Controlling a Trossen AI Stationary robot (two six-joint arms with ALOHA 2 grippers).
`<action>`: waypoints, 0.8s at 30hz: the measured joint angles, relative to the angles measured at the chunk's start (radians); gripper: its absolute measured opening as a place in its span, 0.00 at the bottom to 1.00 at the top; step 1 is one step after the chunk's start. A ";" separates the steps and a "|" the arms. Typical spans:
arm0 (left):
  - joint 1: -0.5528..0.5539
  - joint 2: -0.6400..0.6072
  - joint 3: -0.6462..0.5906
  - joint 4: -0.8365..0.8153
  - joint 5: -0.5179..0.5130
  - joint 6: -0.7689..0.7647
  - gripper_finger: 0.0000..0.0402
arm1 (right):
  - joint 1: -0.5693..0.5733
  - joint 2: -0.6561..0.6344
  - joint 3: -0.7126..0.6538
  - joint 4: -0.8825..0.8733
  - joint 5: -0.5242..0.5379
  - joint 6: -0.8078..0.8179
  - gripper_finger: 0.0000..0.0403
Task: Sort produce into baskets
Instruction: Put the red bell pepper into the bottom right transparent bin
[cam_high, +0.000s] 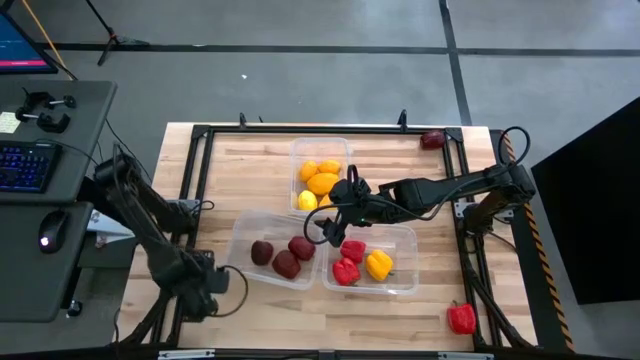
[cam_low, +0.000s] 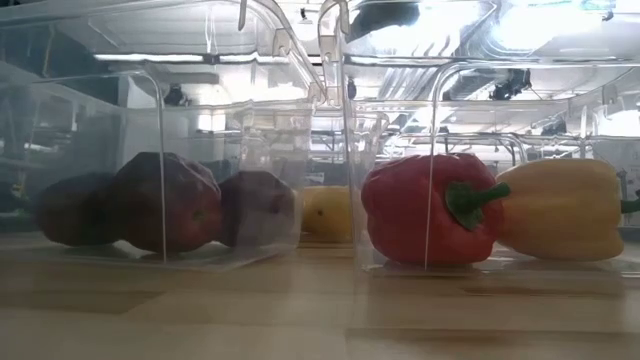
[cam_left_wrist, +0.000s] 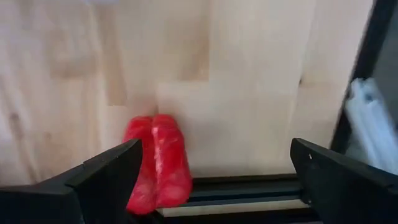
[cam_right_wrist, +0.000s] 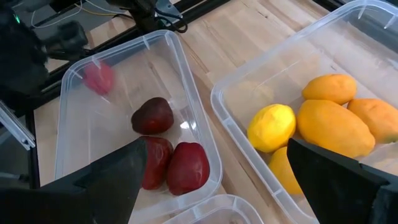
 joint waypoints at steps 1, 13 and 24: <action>0.000 -0.027 0.002 -0.014 -0.015 -0.021 0.98 | 0.000 0.000 0.000 0.000 0.000 0.000 0.93; 0.001 -0.153 -0.116 -0.073 0.006 -0.178 0.98 | 0.000 0.000 0.000 0.001 0.025 0.000 0.93; -0.009 -0.153 -0.293 0.050 0.024 -0.180 0.98 | 0.000 0.000 0.000 0.001 0.024 0.000 0.93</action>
